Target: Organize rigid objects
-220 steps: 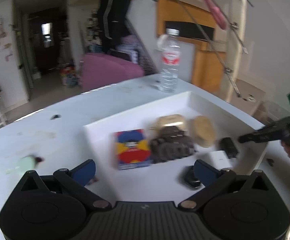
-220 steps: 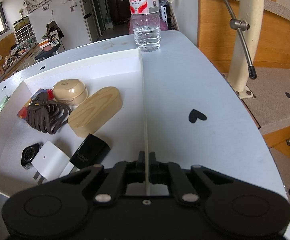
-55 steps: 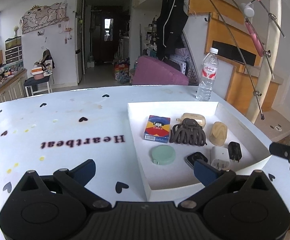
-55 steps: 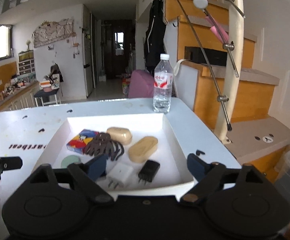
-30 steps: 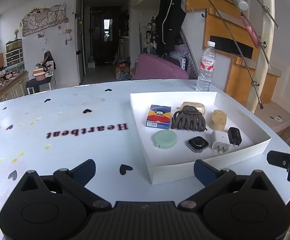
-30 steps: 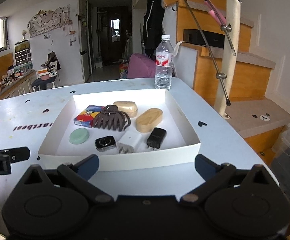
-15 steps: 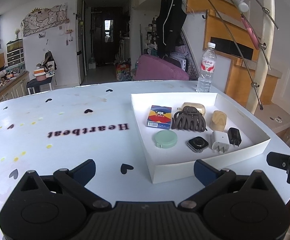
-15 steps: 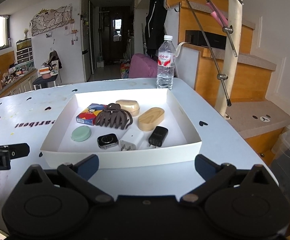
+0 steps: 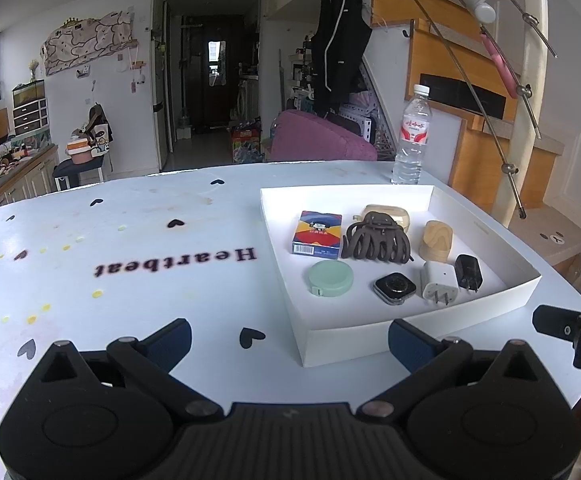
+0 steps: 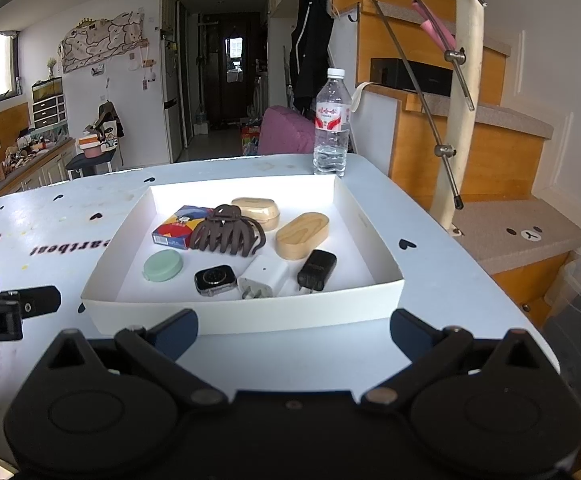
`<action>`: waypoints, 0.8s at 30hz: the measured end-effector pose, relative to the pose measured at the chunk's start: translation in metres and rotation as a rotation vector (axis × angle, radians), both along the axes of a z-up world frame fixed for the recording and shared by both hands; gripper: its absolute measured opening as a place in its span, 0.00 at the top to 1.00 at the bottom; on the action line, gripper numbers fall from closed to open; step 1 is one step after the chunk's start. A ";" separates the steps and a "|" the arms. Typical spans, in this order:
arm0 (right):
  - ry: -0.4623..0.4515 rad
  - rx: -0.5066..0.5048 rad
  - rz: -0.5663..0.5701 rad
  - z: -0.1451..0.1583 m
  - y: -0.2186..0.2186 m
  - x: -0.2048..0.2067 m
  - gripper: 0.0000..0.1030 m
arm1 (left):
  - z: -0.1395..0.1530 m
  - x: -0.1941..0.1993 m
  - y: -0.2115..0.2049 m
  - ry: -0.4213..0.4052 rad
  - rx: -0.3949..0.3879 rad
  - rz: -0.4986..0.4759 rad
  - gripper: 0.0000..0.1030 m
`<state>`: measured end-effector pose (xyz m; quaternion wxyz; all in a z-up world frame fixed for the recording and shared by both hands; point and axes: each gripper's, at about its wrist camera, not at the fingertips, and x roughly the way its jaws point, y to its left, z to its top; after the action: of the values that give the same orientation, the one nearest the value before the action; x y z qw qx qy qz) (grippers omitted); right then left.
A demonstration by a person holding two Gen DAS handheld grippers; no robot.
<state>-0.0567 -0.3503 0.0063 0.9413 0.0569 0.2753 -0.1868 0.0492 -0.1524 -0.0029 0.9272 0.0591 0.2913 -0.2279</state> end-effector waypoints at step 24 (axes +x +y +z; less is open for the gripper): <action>0.001 0.000 0.002 -0.001 0.002 -0.002 0.00 | 0.000 -0.001 0.000 0.000 -0.003 0.002 0.00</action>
<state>-0.0583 -0.3483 0.0049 0.9413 0.0565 0.2759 -0.1860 0.0486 -0.1528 -0.0025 0.9275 0.0574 0.2911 -0.2272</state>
